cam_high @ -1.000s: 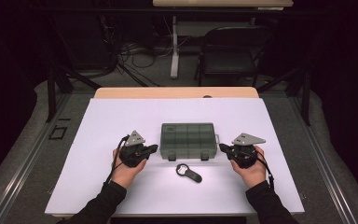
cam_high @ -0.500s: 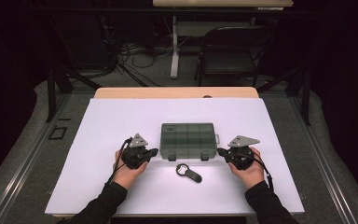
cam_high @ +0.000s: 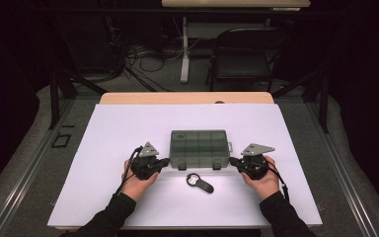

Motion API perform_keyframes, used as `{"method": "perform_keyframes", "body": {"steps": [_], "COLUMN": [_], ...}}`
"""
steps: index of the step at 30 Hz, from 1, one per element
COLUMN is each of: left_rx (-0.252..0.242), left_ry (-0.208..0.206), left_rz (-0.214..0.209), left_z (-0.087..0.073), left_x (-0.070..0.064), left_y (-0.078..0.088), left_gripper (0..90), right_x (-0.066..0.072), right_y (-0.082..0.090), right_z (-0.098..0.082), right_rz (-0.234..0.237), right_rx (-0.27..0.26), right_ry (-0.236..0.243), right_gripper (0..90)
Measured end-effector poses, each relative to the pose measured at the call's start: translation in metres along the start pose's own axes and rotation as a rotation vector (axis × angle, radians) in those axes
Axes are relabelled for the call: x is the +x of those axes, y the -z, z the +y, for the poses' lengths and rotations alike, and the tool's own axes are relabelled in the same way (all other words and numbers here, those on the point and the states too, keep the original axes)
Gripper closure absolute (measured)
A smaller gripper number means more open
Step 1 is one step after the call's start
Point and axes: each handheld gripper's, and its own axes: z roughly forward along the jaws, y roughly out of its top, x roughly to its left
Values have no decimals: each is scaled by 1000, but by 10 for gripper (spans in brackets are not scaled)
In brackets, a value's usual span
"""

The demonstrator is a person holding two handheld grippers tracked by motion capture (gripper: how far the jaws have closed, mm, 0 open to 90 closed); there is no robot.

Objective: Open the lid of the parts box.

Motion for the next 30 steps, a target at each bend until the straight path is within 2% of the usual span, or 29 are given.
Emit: {"method": "perform_keyframes", "body": {"steps": [13, 18, 20, 22, 30], "left_rx": [-46, -75, -78, -84, -108], "left_ry": [3, 6, 7, 8, -10], "left_rz": [2, 21, 24, 39, 60], "left_z": [8, 12, 12, 12, 15], "left_x": [0, -1, -1, -1, -3], "left_y": [4, 7, 7, 7, 10], "left_gripper": [900, 895, 872, 791, 729], "right_x": [0, 1, 1, 3, 4], "right_y": [2, 5, 5, 6, 8], "right_z": [3, 5, 6, 7, 8], "right_rz": [3, -26, -35, -63, -81], "right_rx": [-47, -89, -95, -114, -141], "right_ry": [-15, -12, -7, 5, 23], "right_gripper": [891, 829, 808, 759, 714]}}
